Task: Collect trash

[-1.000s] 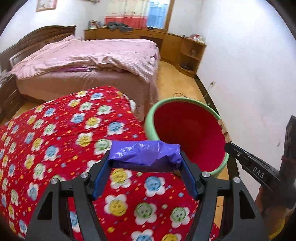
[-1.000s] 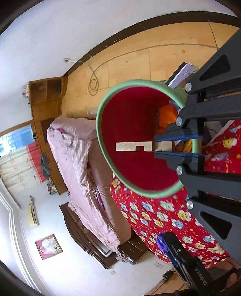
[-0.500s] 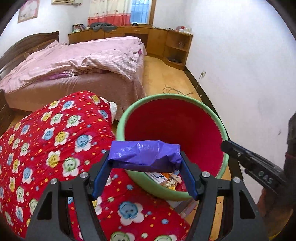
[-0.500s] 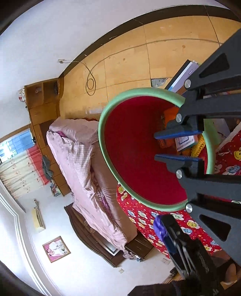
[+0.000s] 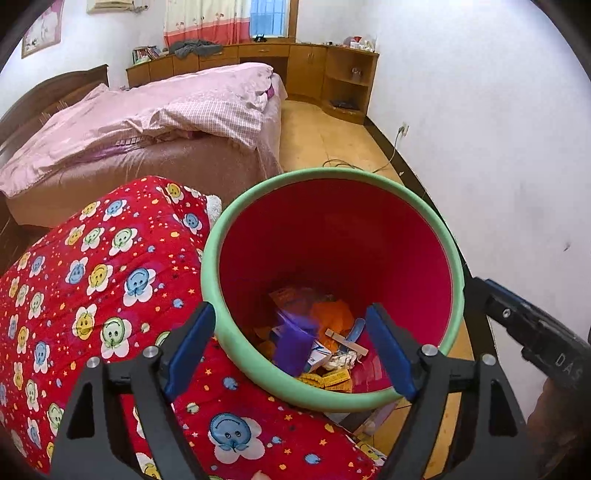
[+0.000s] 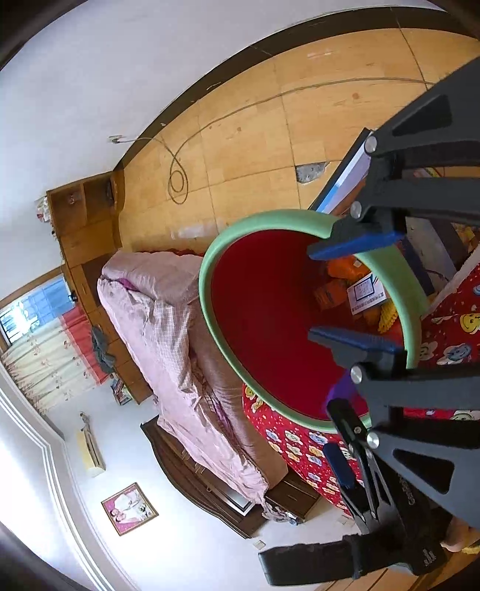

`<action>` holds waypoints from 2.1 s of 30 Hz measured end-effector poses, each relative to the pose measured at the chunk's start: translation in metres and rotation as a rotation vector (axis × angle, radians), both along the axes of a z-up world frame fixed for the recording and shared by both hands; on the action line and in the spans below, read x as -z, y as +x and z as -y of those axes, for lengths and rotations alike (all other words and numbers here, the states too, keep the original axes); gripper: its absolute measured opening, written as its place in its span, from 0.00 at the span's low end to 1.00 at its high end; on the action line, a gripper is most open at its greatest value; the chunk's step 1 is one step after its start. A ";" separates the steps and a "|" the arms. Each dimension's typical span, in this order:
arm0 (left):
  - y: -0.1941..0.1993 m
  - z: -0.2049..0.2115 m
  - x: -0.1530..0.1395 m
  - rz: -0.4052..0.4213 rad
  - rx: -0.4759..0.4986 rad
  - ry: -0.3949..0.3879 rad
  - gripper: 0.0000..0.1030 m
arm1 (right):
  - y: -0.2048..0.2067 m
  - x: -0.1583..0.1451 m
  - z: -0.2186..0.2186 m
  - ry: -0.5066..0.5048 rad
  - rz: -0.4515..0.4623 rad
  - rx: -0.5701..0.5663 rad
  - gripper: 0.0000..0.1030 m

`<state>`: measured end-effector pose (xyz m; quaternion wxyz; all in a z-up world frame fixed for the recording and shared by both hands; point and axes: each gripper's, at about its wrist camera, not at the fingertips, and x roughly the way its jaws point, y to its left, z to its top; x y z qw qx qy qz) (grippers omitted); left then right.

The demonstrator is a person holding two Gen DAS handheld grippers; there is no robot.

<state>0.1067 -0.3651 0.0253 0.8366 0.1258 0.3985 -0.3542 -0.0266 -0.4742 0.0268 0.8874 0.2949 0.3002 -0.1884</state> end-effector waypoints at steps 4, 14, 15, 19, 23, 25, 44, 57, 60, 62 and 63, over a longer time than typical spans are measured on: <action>0.000 -0.010 -0.006 -0.009 -0.016 -0.015 0.81 | -0.002 0.000 -0.004 0.000 -0.004 -0.005 0.47; -0.008 -0.065 -0.028 -0.050 -0.116 -0.083 0.81 | -0.008 -0.015 -0.029 -0.015 0.001 -0.015 0.66; -0.010 -0.072 -0.030 -0.042 -0.130 -0.082 0.81 | -0.008 -0.016 -0.033 -0.017 0.000 -0.017 0.67; -0.015 -0.100 -0.039 -0.024 -0.184 -0.088 0.81 | -0.010 -0.023 -0.051 -0.026 0.013 -0.044 0.71; -0.021 -0.133 -0.047 -0.004 -0.241 -0.098 0.81 | -0.011 -0.035 -0.076 -0.046 0.032 -0.089 0.72; -0.024 -0.149 -0.052 0.007 -0.268 -0.107 0.81 | -0.011 -0.041 -0.087 -0.057 0.041 -0.109 0.73; -0.065 -0.285 -0.057 0.086 -0.540 -0.114 0.81 | -0.009 -0.061 -0.218 -0.192 0.073 -0.316 0.83; -0.082 -0.317 -0.047 0.130 -0.628 -0.104 0.81 | -0.018 -0.056 -0.259 -0.263 0.077 -0.359 0.83; -0.085 -0.318 -0.045 0.140 -0.633 -0.098 0.81 | -0.018 -0.056 -0.261 -0.283 0.074 -0.352 0.83; -0.085 -0.319 -0.043 0.139 -0.636 -0.099 0.81 | -0.019 -0.056 -0.263 -0.299 0.076 -0.342 0.83; -0.085 -0.319 -0.042 0.138 -0.638 -0.099 0.81 | -0.019 -0.056 -0.263 -0.305 0.076 -0.337 0.83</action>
